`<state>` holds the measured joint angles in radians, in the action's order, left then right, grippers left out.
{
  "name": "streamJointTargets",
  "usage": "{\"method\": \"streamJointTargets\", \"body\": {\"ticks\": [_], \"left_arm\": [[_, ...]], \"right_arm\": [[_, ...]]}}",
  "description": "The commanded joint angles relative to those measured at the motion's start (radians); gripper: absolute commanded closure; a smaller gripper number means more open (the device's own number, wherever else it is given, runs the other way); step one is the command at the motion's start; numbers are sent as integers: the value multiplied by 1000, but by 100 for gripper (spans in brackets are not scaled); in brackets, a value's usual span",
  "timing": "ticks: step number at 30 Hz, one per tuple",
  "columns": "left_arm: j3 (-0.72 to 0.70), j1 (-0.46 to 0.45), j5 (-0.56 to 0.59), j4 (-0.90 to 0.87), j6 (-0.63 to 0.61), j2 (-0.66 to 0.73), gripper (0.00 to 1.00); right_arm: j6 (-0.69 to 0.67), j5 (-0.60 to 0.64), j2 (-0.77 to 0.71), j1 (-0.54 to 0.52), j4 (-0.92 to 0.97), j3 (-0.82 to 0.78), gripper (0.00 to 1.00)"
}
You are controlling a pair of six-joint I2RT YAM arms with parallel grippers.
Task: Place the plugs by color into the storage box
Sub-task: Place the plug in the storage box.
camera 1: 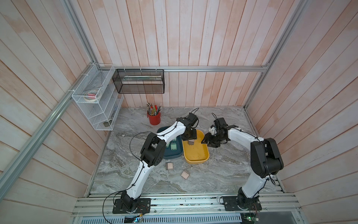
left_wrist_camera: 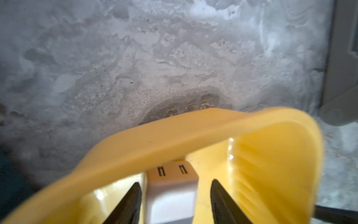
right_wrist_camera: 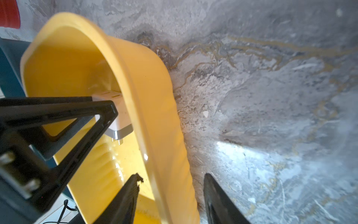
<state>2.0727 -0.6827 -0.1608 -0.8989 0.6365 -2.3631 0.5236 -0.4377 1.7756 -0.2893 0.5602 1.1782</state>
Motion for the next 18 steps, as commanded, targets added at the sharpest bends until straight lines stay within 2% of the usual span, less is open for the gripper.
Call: {"method": "streamJointTargets", "body": {"ticks": [1, 2, 4, 8, 9, 12, 13, 14, 18], "left_arm": [[70, 7, -41, 0, 5, 73, 29], [97, 11, -40, -23, 1, 77, 28], [142, 21, -31, -82, -14, 88, 16], [111, 41, -17, -156, -42, 153, 15], [72, 44, 0, -156, -45, 187, 20], [-100, 59, 48, -126, -35, 319, 58], [-175, 68, 50, -103, -27, 372, 74], [-254, 79, 51, -78, -18, 420, 80], [-531, 114, 42, 4, 10, 566, 80]], "right_arm": [[8, 31, -26, -2, 51, 33, 44], [9, 34, -34, -2, 53, 35, 44], [13, 37, -53, -2, 58, 34, 44], [26, 39, -93, -3, 56, 10, 44], [31, 42, -103, -5, 54, 2, 44], [38, 43, -133, -19, 50, -27, 44], [38, 48, -140, -30, 51, -32, 44], [38, 57, -146, -48, 56, -39, 44], [54, 98, -151, -170, 61, -60, 44]]}}
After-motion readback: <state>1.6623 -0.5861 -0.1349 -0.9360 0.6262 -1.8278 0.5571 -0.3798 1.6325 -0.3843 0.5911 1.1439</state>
